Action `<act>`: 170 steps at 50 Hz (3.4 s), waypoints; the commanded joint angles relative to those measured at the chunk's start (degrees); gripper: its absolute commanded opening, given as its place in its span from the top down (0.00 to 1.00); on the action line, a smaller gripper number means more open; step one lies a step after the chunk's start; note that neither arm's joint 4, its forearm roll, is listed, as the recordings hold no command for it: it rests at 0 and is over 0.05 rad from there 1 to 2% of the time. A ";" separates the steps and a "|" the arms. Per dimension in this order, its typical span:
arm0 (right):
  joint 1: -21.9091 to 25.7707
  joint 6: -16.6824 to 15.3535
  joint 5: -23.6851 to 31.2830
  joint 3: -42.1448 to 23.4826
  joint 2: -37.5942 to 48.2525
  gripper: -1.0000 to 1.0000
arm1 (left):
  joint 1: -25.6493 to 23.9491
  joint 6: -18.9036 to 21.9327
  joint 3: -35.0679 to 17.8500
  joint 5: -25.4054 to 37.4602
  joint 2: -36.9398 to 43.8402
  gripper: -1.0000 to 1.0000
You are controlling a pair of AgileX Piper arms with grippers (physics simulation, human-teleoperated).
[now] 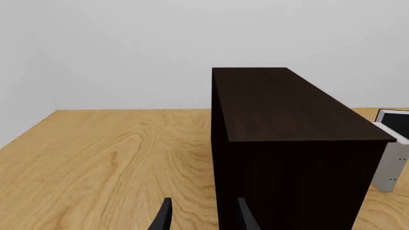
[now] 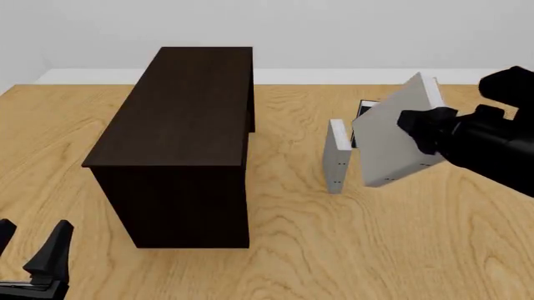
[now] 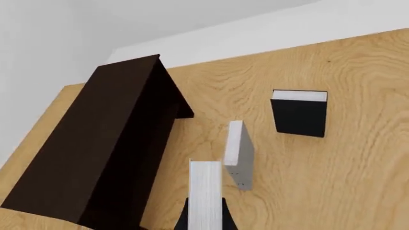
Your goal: Pick up the book on the right and place it under the cabinet shelf.
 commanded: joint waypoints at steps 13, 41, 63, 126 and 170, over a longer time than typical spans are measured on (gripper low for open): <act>9.36 6.88 -10.04 2.50 2.05 1.00 | 0.01 -0.01 0.01 0.13 -0.13 0.00; 15.61 15.12 -27.57 9.34 8.30 1.00 | 0.02 0.00 0.01 0.09 -0.09 0.00; 17.13 19.53 -42.30 15.54 14.00 1.00 | 0.01 -0.03 0.01 0.10 -0.08 0.00; 13.22 26.58 -70.23 15.78 42.82 1.00 | 0.02 -0.02 0.01 0.10 -0.08 0.00; 15.04 32.16 -84.86 16.19 58.41 1.00 | 0.01 -0.01 0.01 0.09 -0.09 0.00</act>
